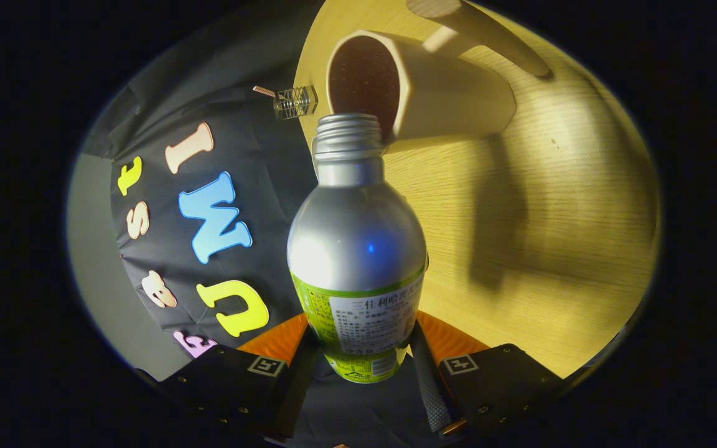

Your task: Take the bottle from table, then pour the juice into the cup, finally place the bottle on the coaster

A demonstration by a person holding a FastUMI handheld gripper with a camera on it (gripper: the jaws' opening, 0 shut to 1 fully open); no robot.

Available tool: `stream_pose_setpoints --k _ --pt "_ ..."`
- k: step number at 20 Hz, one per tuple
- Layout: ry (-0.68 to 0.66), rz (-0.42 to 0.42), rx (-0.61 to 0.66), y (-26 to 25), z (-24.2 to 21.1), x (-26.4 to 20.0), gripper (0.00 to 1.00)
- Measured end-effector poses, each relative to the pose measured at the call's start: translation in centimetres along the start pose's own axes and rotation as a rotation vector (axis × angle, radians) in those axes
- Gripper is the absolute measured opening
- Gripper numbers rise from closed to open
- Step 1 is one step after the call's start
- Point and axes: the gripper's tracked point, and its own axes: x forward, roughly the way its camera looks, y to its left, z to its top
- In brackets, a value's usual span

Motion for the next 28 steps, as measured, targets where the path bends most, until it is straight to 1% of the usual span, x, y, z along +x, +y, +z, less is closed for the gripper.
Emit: stream_pose_setpoints --k 14,24,28 --pt "0.016 0.008 0.093 1.5 -0.3 0.0 0.77" --pt "0.054 0.008 0.116 2.2 -0.8 -0.5 0.77" --pt "0.059 0.014 0.146 2.7 -0.9 -0.5 0.77"
